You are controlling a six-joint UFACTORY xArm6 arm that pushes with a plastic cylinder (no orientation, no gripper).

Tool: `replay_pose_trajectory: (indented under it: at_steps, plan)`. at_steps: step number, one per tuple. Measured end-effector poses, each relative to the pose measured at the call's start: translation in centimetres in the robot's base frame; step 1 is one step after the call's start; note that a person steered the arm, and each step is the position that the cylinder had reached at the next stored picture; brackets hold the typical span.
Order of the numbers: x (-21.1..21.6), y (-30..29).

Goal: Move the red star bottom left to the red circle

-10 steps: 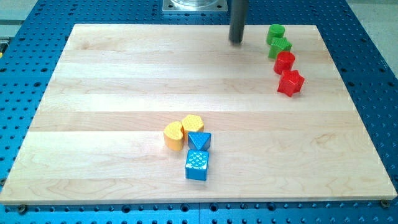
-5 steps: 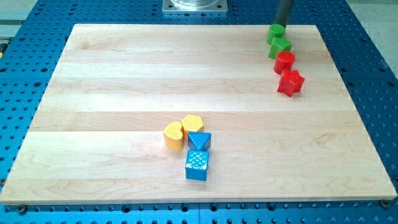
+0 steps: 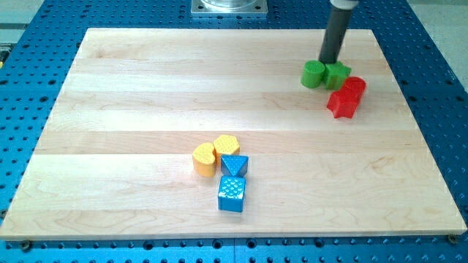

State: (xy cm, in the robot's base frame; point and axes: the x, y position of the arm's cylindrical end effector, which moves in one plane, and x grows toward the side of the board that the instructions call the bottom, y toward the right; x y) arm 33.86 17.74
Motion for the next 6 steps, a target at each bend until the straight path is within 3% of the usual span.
replay_pose_trajectory:
  at_steps: [1, 2, 3, 4, 5, 6]
  plan:
    - [3.2, -1.4]
    - [-0.8, 0.4]
    - [-0.4, 6.5]
    - [5.2, 5.5]
    - [11.9, 0.3]
    - [15.8, -1.4]
